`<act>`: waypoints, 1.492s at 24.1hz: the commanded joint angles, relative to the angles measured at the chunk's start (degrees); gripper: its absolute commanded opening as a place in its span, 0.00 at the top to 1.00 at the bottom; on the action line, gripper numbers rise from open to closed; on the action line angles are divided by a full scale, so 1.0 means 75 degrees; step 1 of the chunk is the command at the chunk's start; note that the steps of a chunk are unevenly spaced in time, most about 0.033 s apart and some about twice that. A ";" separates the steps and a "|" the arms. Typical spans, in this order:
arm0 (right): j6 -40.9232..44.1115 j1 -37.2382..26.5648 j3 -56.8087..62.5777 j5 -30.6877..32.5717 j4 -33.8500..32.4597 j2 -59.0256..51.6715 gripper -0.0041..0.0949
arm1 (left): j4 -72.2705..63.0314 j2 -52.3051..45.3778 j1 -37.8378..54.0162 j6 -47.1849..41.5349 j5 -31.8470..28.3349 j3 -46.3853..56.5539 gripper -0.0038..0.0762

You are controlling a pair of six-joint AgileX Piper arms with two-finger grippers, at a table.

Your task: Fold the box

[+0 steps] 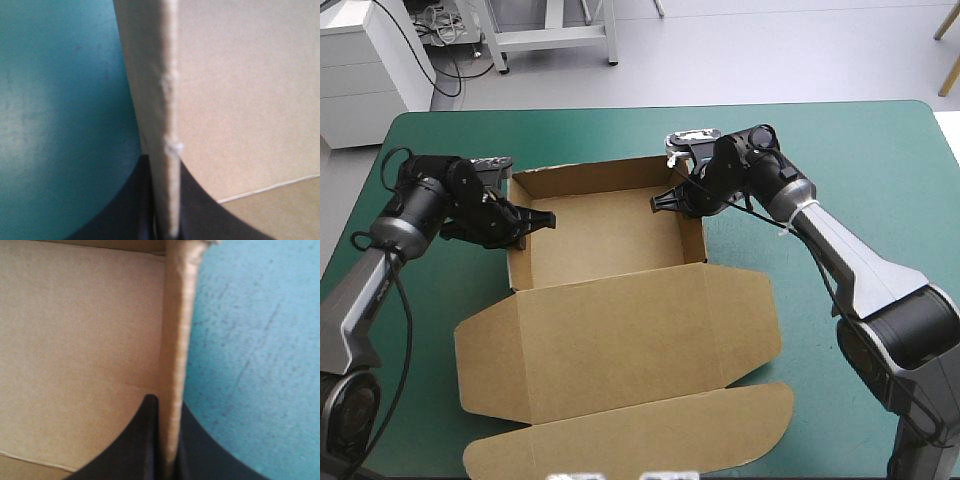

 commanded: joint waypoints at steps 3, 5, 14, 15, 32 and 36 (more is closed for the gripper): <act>0.0245 -0.0022 -0.0230 0.0902 -0.1241 -0.0586 0.97 | 0.0002 0.0577 -0.0701 0.0108 -0.0138 -0.1043 0.96; 0.0320 -0.0022 -0.0162 0.0968 -0.1426 -0.0635 0.97 | -0.0014 0.0890 -0.0931 0.0070 -0.0120 -0.1138 0.96; 0.0697 -0.0022 0.1210 0.0691 -0.1416 -0.0400 0.97 | -0.0107 0.1789 -0.1290 0.0145 -0.0341 -0.1138 0.96; 0.0682 -0.0022 0.1210 0.0732 -0.1454 -0.0370 0.97 | -0.0123 0.1789 -0.1290 0.0145 -0.0382 -0.1138 0.96; 0.0829 -0.0022 -0.0173 0.0969 -0.2477 -0.0358 0.50 | 0.0134 0.1789 -0.1290 0.0556 -0.0348 -0.1662 0.21; 0.0829 -0.0022 -0.0765 0.0969 -0.2507 -0.0426 0.50 | 0.0266 0.1745 -0.1290 0.0556 -0.0234 -0.1662 0.21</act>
